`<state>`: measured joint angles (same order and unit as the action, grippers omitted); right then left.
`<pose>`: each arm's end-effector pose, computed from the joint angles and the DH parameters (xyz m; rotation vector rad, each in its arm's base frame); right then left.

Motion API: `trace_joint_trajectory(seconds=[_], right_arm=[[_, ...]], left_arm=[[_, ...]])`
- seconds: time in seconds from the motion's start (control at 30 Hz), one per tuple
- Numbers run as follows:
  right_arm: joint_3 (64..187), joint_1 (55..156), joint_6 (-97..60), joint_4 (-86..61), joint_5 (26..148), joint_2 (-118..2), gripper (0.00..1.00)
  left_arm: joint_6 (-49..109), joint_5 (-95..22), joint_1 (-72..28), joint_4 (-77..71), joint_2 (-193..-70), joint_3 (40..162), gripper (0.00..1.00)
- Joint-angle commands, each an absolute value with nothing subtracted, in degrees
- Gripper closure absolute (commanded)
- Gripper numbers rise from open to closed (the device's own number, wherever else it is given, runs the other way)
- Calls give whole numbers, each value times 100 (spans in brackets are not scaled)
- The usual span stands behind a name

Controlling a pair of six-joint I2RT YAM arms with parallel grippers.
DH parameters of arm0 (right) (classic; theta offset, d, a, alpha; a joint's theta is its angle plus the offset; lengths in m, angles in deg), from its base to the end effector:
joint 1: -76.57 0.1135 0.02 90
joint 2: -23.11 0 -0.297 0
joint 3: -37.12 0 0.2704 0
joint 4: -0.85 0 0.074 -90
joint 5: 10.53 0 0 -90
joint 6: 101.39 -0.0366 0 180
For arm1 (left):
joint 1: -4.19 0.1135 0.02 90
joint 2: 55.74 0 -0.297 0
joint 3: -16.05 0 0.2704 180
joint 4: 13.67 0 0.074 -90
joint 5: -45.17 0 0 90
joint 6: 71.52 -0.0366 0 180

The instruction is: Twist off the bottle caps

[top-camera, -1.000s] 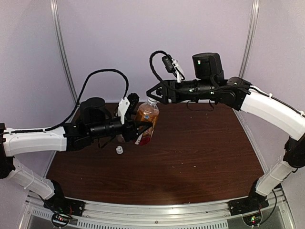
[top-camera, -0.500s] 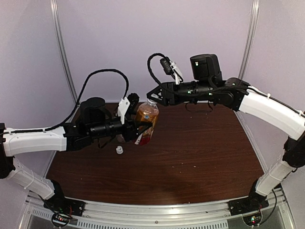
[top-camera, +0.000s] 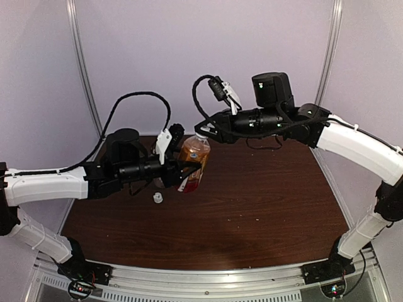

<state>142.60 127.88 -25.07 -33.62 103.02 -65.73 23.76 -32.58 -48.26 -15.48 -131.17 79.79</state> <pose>0.2233 0.3022 0.4549 -0.9343 1.7983 1.1367 0.1878 -0.2570 0.3273 0.8805 1.6056 -0.9117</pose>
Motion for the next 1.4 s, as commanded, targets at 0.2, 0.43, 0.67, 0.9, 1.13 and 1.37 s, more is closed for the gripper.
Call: trace_joint_trajectory(seconds=[0.2,0.43,0.67,0.9,1.13,1.37], right_arm=[[14640,12598,227,-4367,12879,-6358,82],[15316,12423,1098,-5431,13932,-6707,83],[15365,12395,1275,-5560,14261,-6668,82],[15215,12389,939,-5330,13995,-6632,73],[14821,12390,367,-4755,13648,-6388,53],[14767,12394,172,-4713,13448,-6239,35]], left_arm=[[2574,-436,-4836,-2902,-13087,8070,83],[3069,710,-4836,-3352,-13333,8184,83],[3120,812,-4820,-3385,-13411,8204,84],[3184,656,-4782,-3434,-13393,8174,84],[3117,434,-4749,-3318,-13369,8169,84],[3050,188,-4731,-3206,-13353,8169,83]])
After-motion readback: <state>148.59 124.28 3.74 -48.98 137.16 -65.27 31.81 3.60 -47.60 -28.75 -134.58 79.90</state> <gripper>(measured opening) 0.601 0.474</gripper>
